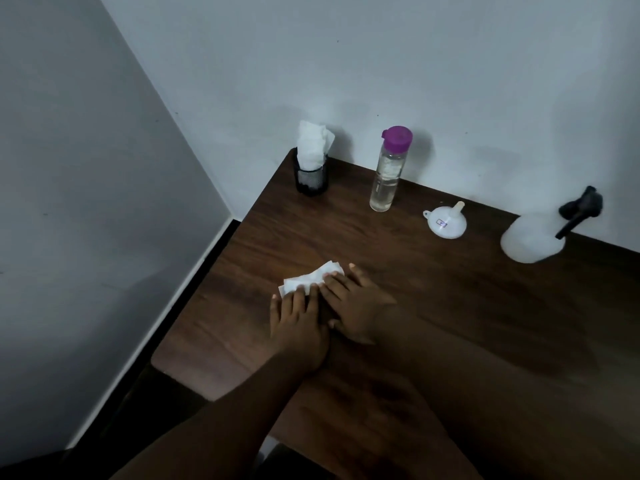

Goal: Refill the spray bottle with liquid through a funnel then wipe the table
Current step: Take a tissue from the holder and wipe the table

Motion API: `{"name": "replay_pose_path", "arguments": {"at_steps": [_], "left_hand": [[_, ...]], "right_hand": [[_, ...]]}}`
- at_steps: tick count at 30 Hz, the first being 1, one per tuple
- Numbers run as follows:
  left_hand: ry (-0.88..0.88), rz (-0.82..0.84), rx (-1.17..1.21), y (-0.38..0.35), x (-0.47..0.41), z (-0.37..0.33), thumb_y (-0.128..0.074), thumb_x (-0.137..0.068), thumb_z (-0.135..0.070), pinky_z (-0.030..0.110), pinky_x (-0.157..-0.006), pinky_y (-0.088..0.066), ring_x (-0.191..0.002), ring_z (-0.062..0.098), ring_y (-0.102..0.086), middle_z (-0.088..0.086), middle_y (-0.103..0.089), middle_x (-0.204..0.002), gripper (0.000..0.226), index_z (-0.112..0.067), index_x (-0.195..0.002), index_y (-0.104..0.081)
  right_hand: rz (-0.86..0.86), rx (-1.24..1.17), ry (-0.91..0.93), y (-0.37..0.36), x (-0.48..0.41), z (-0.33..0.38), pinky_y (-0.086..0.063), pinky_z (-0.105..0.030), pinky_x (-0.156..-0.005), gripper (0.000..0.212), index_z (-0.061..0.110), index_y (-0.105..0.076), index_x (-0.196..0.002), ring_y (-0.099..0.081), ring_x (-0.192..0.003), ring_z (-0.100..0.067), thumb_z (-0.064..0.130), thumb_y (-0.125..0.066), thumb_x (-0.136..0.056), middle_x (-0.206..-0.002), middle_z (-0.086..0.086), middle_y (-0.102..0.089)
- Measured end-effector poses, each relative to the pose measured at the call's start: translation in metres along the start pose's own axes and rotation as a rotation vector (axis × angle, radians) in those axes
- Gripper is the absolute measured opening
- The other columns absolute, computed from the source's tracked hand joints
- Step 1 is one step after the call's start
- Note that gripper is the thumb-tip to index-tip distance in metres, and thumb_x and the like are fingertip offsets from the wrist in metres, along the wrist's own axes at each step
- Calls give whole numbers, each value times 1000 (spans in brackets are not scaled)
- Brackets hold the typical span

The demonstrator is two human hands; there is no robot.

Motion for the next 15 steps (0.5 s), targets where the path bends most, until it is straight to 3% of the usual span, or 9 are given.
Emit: {"name": "replay_pose_path", "arguments": {"at_steps": [5,9,15], "left_hand": [[39,17,24,-12,20,-33,-17,-99,-60,53,-126,4,-157,28,-1,9,-7,-170,75,-22,-162,-2],[38,45,46,-21,35,-62,4,-84,-67,51,-125,8,-157,29,3,9,-2,-171,89,-23,-162,1],[16,34,48,-33,54,-109,4,-84,-64,50,-125,5,-157,30,-4,10,-9,-170,90,-21,-163,-5]], "right_hand": [[-14,64,84,-12,32,-11,0,-57,-122,83,13,-13,-158,-9,-154,-26,60,-8,-89,-165,-12,-16],[-49,39,103,-17,63,-17,-1,-56,-122,76,12,-18,-157,-13,-153,-28,57,-29,-97,-164,-13,-19],[-16,26,112,-29,111,-36,1,-55,-123,76,14,-15,-158,-11,-154,-27,57,-33,-98,-165,-13,-15]]}}
Point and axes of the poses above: each hand's wrist, its own x-axis away from the middle knuckle, its own y-axis out of the back of the hand, z = x × y, the point moved 9 cm from there along -x, towards the middle knuckle
